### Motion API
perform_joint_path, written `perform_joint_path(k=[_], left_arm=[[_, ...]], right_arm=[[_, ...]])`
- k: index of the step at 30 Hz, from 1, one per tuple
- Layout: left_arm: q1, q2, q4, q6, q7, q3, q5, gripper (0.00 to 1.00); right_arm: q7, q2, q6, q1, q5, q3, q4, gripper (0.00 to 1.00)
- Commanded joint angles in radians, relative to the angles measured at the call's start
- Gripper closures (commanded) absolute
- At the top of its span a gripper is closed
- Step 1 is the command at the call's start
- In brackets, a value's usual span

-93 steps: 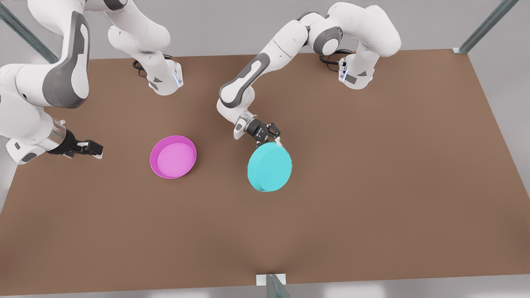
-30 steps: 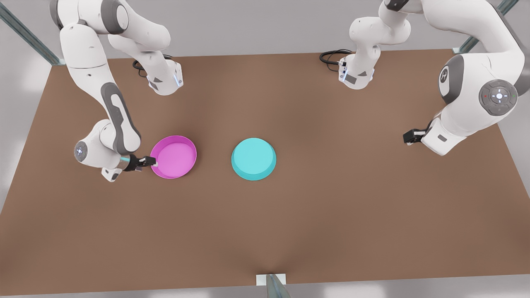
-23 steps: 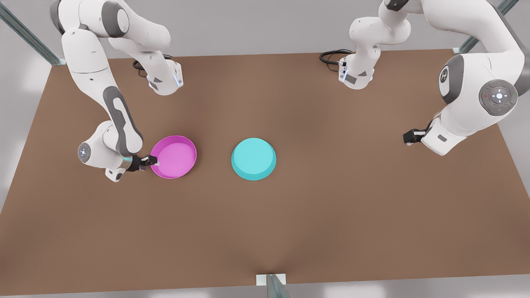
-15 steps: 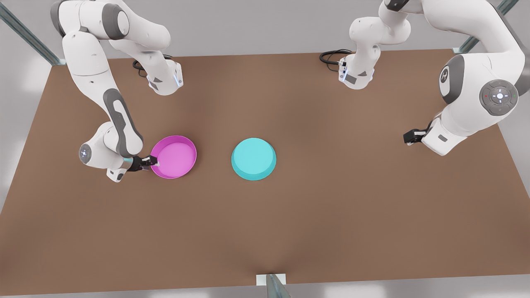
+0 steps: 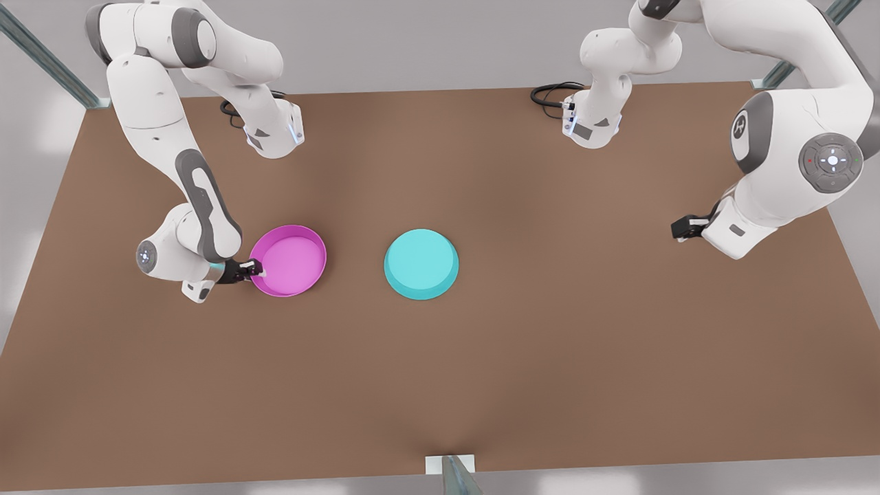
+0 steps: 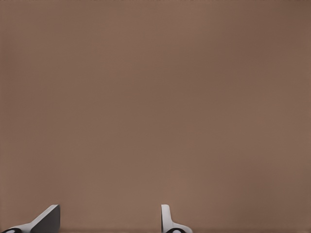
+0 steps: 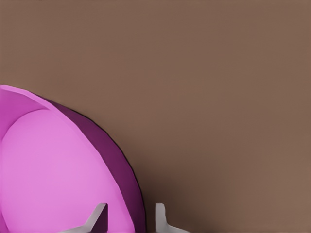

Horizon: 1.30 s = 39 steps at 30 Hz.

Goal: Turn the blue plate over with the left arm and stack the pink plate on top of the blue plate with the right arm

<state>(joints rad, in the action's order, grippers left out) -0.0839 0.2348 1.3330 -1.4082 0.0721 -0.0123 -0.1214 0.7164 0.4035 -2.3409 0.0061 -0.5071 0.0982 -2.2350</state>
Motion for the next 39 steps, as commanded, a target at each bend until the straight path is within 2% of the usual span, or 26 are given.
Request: perform_joint_path(k=[1, 4, 5, 6, 12, 15, 31, 39], left_arm=[[0.000, 0.000, 0.000, 0.000, 0.000, 0.000, 0.002, 0.00], [0.000, 0.000, 0.000, 0.000, 0.000, 0.000, 0.002, 0.00], [0.000, 0.000, 0.000, 0.000, 0.000, 0.000, 0.002, 0.00], [0.000, 0.000, 0.002, 0.000, 0.000, 0.000, 0.002, 0.00], [0.001, 0.001, 0.000, 0.000, 0.000, 0.000, 0.002, 0.00], [0.001, 0.001, 0.000, 0.000, 0.000, 0.000, 0.002, 0.00], [0.001, 0.000, 0.000, 0.000, 0.000, 0.002, 0.005, 0.00], [0.001, 0.000, 0.000, 0.000, 0.000, 0.002, 0.005, 0.00]], right_arm=[[0.000, 0.000, 0.000, 0.000, 0.001, 0.000, 0.000, 0.59], [0.000, 0.000, 0.000, 0.000, -0.001, 0.002, 0.000, 0.61], [0.000, 0.000, 0.000, 0.000, -0.001, 0.000, 0.000, 0.71], [0.000, 0.000, 0.002, 0.000, -0.001, 0.002, 0.002, 0.74], [0.000, 0.015, -0.002, 0.008, -0.001, 0.002, 0.008, 0.69], [0.000, 0.015, -0.002, 0.008, -0.001, 0.002, 0.008, 0.79], [0.000, -0.014, 0.061, 0.015, -0.004, 0.000, 0.031, 0.79], [-0.003, -0.035, 0.109, 0.074, -0.122, -0.006, 0.052, 0.79]])
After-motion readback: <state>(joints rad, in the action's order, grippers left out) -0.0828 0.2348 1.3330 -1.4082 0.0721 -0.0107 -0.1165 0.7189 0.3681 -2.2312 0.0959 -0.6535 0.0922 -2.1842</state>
